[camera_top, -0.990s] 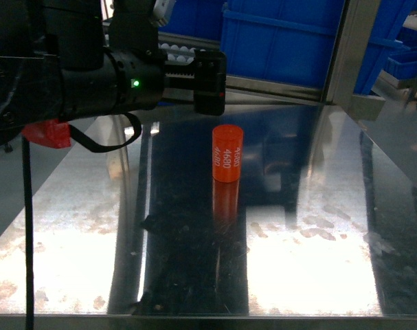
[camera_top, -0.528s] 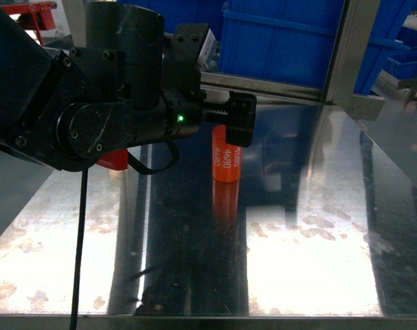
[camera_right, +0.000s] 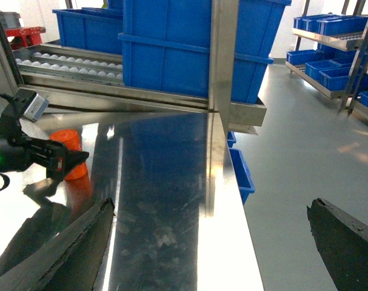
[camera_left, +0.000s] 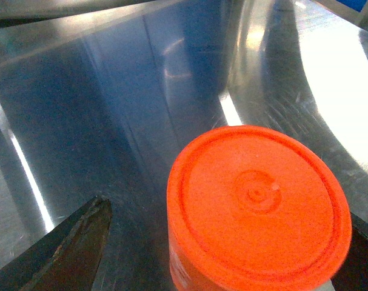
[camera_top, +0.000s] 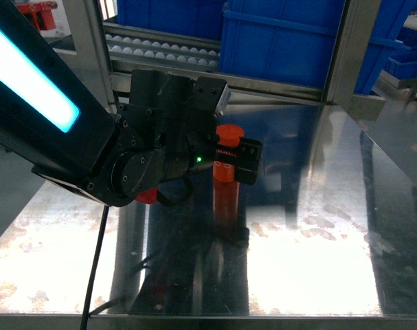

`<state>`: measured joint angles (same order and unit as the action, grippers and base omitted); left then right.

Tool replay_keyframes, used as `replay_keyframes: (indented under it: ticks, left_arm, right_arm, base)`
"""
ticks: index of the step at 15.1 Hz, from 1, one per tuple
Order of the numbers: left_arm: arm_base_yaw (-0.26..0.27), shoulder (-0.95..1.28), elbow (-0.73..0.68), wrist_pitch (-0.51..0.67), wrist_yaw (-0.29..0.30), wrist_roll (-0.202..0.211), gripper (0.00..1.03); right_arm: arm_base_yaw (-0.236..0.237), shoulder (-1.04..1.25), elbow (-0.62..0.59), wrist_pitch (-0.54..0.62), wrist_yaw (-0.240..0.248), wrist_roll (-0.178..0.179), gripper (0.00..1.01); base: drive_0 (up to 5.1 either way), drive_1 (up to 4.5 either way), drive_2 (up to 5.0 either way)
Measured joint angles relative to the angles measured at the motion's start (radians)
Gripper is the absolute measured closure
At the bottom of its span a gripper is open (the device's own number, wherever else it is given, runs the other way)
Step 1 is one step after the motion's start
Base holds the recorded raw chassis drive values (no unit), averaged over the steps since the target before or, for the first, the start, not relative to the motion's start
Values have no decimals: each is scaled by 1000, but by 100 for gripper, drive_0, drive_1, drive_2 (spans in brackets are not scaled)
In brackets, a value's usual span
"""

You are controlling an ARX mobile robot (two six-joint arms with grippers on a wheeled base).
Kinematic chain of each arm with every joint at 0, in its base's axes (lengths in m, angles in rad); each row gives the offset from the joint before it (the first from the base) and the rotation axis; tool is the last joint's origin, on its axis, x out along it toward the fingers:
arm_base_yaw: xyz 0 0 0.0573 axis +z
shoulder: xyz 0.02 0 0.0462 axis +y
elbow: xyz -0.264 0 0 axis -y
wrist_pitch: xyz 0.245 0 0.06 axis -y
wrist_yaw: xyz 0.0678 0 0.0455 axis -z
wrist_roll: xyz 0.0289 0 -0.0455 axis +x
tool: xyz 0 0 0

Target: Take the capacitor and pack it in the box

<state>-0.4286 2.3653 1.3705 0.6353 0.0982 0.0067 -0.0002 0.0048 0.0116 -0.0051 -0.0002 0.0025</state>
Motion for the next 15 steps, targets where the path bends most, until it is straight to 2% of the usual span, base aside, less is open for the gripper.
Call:
replay_keyframes:
  ticks: [2,6,7,9,10,11,12,15]
  left_arm:
    - [-4,27,22,10,-14,2,6]
    - [-9,50,31,2,-23,3,47]
    - [-10,50,31,0,-24,2,55]
    - [-10,50,29,9,-35,2,57]
    - [-7,42,17,18,-61,-3,57]
    - [3,-5,-30,43,-110,-24,58]
    - [45,-143,-106,95,-184,-28,58]
    - [119,-372,-254,176,-278,-6,58]
  right_arm:
    - [0,0,0,0,0,0,3]
    - [0,0,0,0,0,0,3]
    - [0,0,0,0,0,0,3]
    - [0,0,0,0,0,0,3]
    - [0,0,0,0,0,0,3]
    - [0,0,0,0,0,0,3]
    - [0,0,0,0,0,0,3]
    - [0,0,0,0,0,0,3]
  base:
    - [0,0,0]
    - [0,0,0]
    - [0,0,0]
    - [0,0,0]
    - [0,0,0]
    - [0,0,0]
    - [0,0,0]
    - [0,0,0]
